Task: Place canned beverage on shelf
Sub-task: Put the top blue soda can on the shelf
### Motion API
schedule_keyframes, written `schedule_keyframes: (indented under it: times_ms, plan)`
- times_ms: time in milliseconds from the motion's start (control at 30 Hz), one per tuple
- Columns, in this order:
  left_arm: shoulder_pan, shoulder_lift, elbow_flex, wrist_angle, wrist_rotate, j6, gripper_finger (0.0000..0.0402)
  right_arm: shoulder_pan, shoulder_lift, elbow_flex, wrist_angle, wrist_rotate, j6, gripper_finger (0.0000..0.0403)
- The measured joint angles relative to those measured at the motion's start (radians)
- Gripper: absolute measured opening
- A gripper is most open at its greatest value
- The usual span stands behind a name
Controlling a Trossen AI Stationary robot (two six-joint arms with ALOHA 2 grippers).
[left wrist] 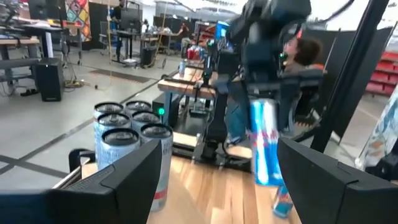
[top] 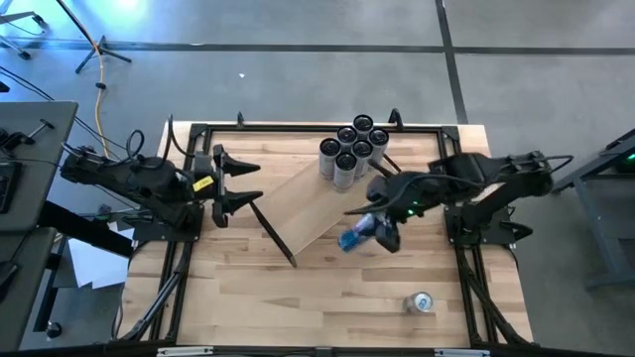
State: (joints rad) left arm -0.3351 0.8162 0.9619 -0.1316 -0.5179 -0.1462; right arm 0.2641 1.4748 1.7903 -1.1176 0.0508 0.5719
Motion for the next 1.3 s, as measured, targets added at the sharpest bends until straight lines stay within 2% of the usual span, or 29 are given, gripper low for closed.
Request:
schedule_keyframes:
  times_ms: [133,300,467,633,900,1300]
  plan:
    - [0.000,0.000,0.000,-0.051,0.000,-0.002,0.0289,-0.035,0.134,0.199,-0.120,0.073,-0.081,0.0218]
    - [0.000,0.007,0.000,-0.111,0.001,-0.059,0.0289,-0.091,0.281,0.370,-0.198,0.068,-0.162,0.0218]
    - [0.000,0.006,0.000,-0.159,0.001,-0.120,0.0289,-0.141,0.399,0.474,-0.275,0.050,-0.217,0.0218]
    - [0.000,0.006,0.000,-0.205,0.001,-0.187,0.0289,-0.179,0.472,0.508,-0.354,0.047,-0.222,0.0218]
    - [0.000,0.031,0.000,-0.221,0.002,-0.228,0.0289,-0.211,0.503,0.502,-0.384,0.047,-0.225,0.0218]
    - [0.000,0.178,0.000,-0.204,0.003,-0.269,0.0289,-0.238,0.530,0.501,-0.381,0.055,-0.233,0.0218]
